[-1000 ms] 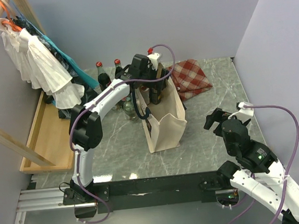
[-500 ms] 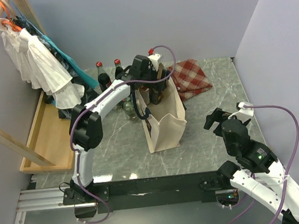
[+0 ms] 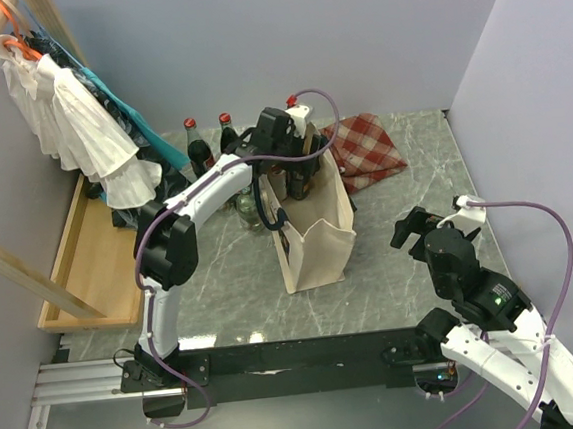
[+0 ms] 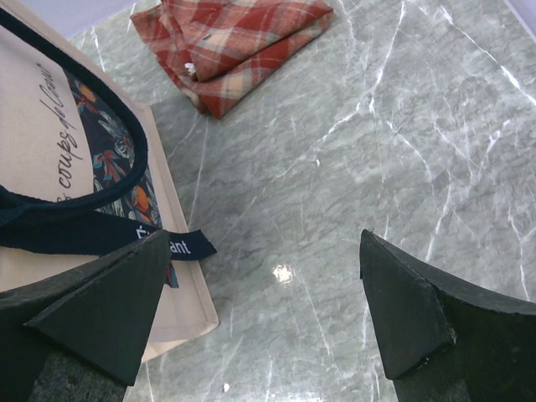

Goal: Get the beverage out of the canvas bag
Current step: Take out the drink from the canvas bag.

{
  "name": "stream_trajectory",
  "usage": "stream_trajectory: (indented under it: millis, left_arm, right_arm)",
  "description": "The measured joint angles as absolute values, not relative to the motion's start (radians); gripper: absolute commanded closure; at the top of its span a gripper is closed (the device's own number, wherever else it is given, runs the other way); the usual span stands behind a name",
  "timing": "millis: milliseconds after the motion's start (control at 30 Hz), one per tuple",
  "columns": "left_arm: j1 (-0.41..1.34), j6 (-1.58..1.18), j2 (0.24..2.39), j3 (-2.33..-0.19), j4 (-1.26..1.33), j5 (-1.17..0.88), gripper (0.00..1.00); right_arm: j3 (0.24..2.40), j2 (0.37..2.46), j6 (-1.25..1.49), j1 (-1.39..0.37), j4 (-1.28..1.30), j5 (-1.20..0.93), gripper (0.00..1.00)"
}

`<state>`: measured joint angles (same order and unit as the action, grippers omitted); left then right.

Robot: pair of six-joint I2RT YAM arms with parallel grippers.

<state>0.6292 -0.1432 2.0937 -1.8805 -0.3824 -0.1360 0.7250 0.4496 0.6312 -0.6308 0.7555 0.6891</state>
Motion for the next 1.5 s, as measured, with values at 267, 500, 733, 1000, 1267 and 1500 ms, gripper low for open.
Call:
stream_trajectory:
  millis: [267,500,733,1000,1267,1500]
  left_arm:
    - [0.647,-0.144,2.094,-1.847,-0.382,-0.124,0.05]
    - [0.653,-0.145,2.093,-1.829,-0.363,-0.111,0.05]
    - [0.654,-0.148,2.092,-1.825,-0.358,-0.100,0.14]
    - [0.653,-0.150,2.091,-1.819,-0.356,-0.080,0.30]
    - [0.653,-0.150,2.091,-1.819,-0.356,-0.073,0.43]
    - [0.653,-0.149,2.091,-1.819,-0.356,-0.072,0.71]
  right_arm:
    - [0.725,0.472,0.630,-0.631,0.756,0.688,0.00]
    - [0.725,0.503,0.627,-0.631,0.755,0.687,0.00]
    - [0.725,0.514,0.627,-0.631,0.755,0.680,0.00]
    - [0.725,0.514,0.627,-0.631,0.756,0.680,0.00]
    - [0.725,0.514,0.627,-0.631,0.756,0.680,0.00]
    - [0.725,0.514,0.627,-0.631,0.756,0.680,0.00]
